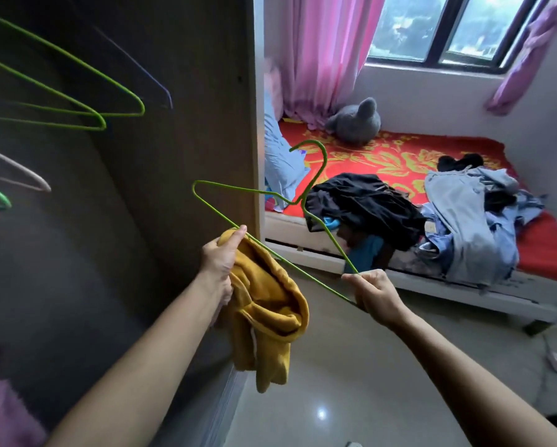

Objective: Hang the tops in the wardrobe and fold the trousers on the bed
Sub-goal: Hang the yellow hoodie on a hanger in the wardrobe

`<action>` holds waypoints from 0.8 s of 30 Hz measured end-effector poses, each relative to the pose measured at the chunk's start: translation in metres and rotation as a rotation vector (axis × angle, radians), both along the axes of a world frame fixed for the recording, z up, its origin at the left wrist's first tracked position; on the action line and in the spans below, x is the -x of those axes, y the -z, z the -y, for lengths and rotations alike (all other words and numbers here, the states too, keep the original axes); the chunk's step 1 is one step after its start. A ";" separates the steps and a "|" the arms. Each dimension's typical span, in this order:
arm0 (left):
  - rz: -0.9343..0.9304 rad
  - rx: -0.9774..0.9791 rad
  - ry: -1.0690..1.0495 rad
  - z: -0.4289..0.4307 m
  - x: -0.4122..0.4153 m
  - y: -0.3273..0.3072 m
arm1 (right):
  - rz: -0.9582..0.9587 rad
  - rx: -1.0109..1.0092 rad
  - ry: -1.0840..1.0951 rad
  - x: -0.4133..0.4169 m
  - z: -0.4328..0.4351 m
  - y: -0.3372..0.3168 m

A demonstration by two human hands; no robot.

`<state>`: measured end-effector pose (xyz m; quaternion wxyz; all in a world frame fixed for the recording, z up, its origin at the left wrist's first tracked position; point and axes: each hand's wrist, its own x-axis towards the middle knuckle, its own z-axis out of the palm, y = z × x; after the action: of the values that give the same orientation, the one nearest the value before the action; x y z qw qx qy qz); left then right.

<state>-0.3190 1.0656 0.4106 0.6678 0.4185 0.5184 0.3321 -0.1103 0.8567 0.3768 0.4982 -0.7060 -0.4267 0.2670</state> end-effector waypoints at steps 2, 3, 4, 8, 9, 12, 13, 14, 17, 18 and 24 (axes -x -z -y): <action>0.004 0.002 0.011 0.005 -0.009 -0.012 | 0.027 -0.064 -0.004 -0.008 0.008 -0.007; -0.002 -0.004 0.013 0.008 -0.014 -0.017 | 0.055 -0.076 -0.021 -0.013 0.011 -0.010; -0.011 -0.020 0.010 0.011 -0.020 -0.022 | 0.074 -0.069 -0.039 -0.019 0.014 -0.013; -0.072 -0.123 -0.017 0.030 -0.052 -0.035 | 0.090 0.037 -0.072 -0.052 0.025 -0.020; -0.077 -0.150 0.002 0.036 -0.061 -0.037 | 0.091 0.020 -0.082 -0.059 0.027 -0.023; -0.092 -0.279 0.115 0.061 -0.091 -0.038 | 0.022 -0.098 -0.105 -0.066 0.026 -0.039; -0.101 -0.314 0.161 0.070 -0.101 -0.036 | -0.059 -0.144 -0.099 -0.068 0.025 -0.044; -0.109 -0.320 0.211 0.077 -0.108 -0.036 | -0.133 -0.188 -0.079 -0.069 0.023 -0.049; -0.117 -0.231 0.412 0.081 -0.115 -0.031 | -0.049 -0.270 0.042 -0.085 0.028 -0.053; -0.158 -0.234 0.461 0.078 -0.114 -0.027 | -0.013 -0.266 0.050 -0.092 0.034 -0.051; -0.471 -0.547 0.119 0.076 -0.120 -0.002 | 0.115 -0.015 -0.056 -0.131 0.080 -0.030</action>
<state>-0.1986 0.9893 0.4130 0.4116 0.6759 0.5247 0.3137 0.0210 0.7768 0.4070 0.4705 -0.7043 -0.4760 0.2366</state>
